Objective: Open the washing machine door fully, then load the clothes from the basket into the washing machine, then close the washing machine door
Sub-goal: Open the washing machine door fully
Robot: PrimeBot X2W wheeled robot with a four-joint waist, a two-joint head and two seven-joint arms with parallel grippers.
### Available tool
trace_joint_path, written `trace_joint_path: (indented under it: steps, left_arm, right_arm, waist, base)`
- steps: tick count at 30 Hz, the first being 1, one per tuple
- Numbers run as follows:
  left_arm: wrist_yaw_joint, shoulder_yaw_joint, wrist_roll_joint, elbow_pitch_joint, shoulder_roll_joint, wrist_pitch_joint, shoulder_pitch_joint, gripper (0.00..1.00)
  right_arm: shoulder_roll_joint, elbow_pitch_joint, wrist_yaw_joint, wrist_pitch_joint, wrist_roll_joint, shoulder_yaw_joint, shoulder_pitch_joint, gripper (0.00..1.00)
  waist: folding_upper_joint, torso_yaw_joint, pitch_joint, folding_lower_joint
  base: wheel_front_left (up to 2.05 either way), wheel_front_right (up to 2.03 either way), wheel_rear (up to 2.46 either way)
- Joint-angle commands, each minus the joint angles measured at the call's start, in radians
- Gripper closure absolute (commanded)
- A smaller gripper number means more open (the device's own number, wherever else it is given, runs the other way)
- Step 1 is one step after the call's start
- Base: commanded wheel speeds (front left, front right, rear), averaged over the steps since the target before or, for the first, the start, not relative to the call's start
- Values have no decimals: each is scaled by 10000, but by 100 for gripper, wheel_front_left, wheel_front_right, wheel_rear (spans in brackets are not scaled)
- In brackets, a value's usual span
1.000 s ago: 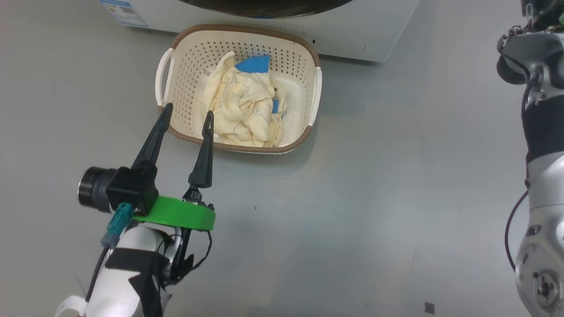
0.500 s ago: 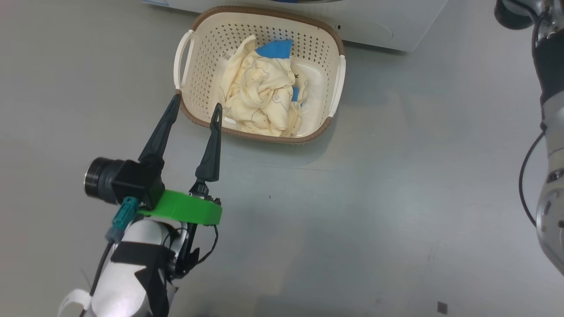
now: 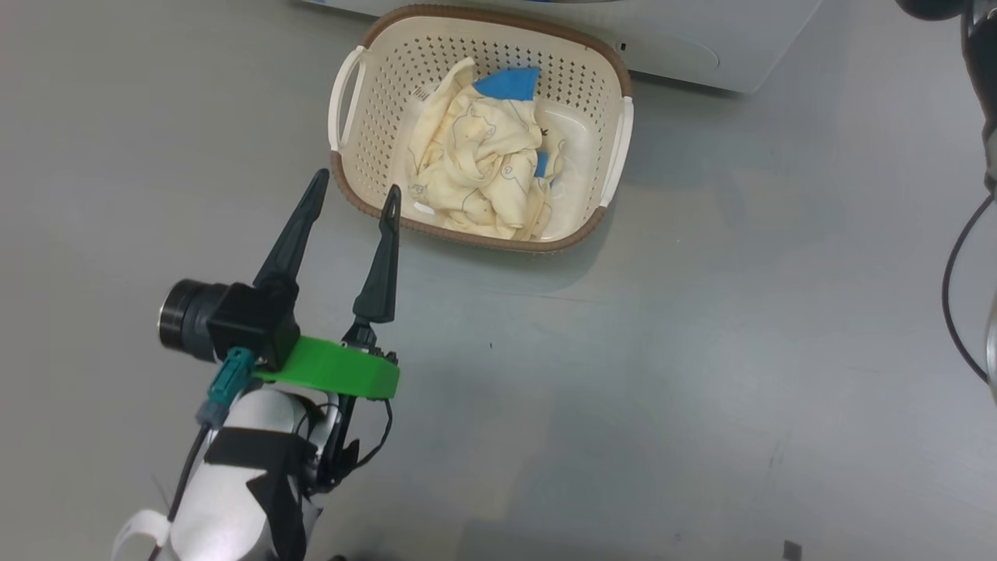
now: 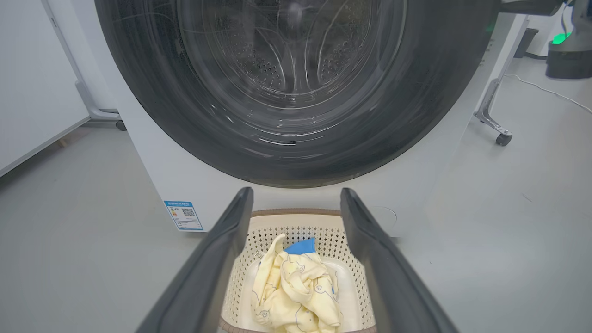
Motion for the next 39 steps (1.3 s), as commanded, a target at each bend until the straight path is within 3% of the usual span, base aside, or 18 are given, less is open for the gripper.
trace_joint_path:
  steps: [1, 24, 39]
  left_arm:
    - [-14, 359, 85, -267, 149, -66, -212, 0]
    - [-12, 314, -31, -257, 94, -67, -229, 0]
    - [32, 326, 21, -164, 92, -67, -184, 0]
  right_arm:
    - [192, -124, 35, 146, -150, 129, -640, 100]
    - [259, 313, 35, 1472, -162, 701, -588, 100]
    - [350, -709, 35, 3559, 775, 892, 418, 100]
  waist:
    - [-1, 33, 5, 0]
    - [-1, 165, 1, 0]
    - [-1, -137, -227, 0]
  base:
    - [0, 0, 0]
    - [0, 0, 0]
    - [0, 0, 0]
